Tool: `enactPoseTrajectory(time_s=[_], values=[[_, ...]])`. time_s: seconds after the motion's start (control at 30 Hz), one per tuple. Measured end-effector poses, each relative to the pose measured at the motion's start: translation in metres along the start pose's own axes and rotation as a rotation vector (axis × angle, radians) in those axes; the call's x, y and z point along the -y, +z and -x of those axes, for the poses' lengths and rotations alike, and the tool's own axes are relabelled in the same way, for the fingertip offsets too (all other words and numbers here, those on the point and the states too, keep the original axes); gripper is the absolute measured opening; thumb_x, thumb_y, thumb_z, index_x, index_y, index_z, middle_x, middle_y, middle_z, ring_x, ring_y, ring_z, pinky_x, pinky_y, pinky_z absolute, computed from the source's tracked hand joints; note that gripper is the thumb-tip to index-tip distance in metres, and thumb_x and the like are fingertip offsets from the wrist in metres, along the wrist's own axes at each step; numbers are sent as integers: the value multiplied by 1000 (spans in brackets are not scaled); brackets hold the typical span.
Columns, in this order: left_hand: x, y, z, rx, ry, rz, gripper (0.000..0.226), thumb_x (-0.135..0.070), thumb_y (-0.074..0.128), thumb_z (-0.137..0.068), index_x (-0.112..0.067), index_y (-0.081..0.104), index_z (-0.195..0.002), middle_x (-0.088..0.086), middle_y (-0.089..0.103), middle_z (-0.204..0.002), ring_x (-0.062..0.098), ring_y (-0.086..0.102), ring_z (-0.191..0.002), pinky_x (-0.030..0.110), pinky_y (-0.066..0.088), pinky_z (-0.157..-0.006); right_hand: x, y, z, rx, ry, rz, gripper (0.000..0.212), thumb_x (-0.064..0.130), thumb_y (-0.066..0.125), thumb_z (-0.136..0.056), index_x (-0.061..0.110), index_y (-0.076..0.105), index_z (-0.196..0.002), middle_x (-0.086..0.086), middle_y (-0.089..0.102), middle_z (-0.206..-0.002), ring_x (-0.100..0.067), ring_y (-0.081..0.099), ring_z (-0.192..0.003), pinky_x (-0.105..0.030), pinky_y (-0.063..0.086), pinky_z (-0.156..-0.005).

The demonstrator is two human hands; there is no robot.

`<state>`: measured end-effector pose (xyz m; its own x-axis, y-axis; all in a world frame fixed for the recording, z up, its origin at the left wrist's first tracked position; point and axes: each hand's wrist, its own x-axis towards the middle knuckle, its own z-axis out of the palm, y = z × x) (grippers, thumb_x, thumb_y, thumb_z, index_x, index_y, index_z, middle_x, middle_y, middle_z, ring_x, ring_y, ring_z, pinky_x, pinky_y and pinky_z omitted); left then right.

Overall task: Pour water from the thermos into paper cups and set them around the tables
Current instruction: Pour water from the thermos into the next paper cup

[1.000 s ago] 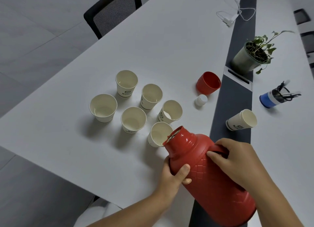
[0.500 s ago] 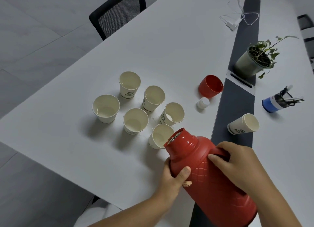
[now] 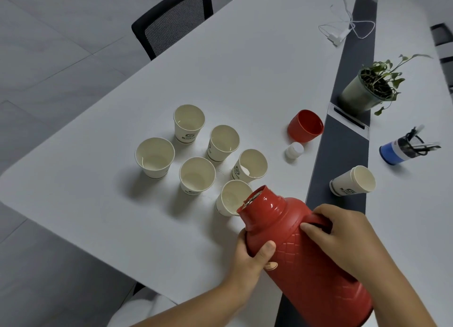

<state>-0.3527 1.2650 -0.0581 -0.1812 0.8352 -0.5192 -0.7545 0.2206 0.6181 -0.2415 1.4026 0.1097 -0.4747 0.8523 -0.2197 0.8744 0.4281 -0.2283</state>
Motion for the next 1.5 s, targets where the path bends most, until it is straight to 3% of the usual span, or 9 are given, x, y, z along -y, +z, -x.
enactPoseTrajectory(time_s=[0.3,0.47,0.7,1.0,1.2,1.33,1.5], values=[[-1,-1,1,-18,-7,-39,75,-44,89,-84,-20,52,-144,10,71,-133,34,77,-111,53,66,-91,3,0,0,-7,-18,8,14,42,83,-92,45,70,-95,25,69,-78,-2,66,-73,-29,55,-68],[-4,-2,2,-33,-1,-97,82,-51,89,-80,-20,51,-146,6,73,-132,26,75,-117,46,65,-95,4,2,0,-6,-28,-5,13,41,82,-93,45,70,-96,26,69,-81,-2,67,-75,-28,55,-69],[-13,-1,8,-3,13,-130,84,-40,92,-81,-21,45,-148,11,67,-136,32,76,-116,56,67,-87,-5,5,9,-43,-70,-29,22,36,86,-90,45,66,-88,26,66,-72,0,64,-67,-30,52,-63],[-31,-2,19,42,114,-268,98,-21,101,-73,-31,43,-151,5,62,-142,27,76,-117,53,69,-80,-26,15,33,-125,7,-282,35,17,91,-87,46,70,-84,24,72,-80,1,69,-74,-30,57,-66],[-56,6,17,37,341,-568,116,-24,105,-62,-39,41,-157,-22,66,-141,-2,63,-131,25,53,-111,-37,22,46,-214,17,-439,62,-17,80,-80,43,71,-87,17,73,-75,-7,70,-65,-28,57,-57],[-74,13,7,115,413,-687,122,-33,107,-60,-42,38,-160,-29,61,-146,-6,57,-137,25,48,-115,-43,33,41,-267,122,-434,59,-16,77,-71,40,59,-74,15,64,-58,-6,62,-49,-28,50,-49],[-91,26,-16,171,442,-783,124,-43,105,-61,-50,32,-161,-31,55,-151,-8,52,-140,32,46,-119,-44,37,25,-384,242,-438,49,-7,79,-66,32,51,-66,11,58,-50,-7,57,-44,-30,46,-46]])
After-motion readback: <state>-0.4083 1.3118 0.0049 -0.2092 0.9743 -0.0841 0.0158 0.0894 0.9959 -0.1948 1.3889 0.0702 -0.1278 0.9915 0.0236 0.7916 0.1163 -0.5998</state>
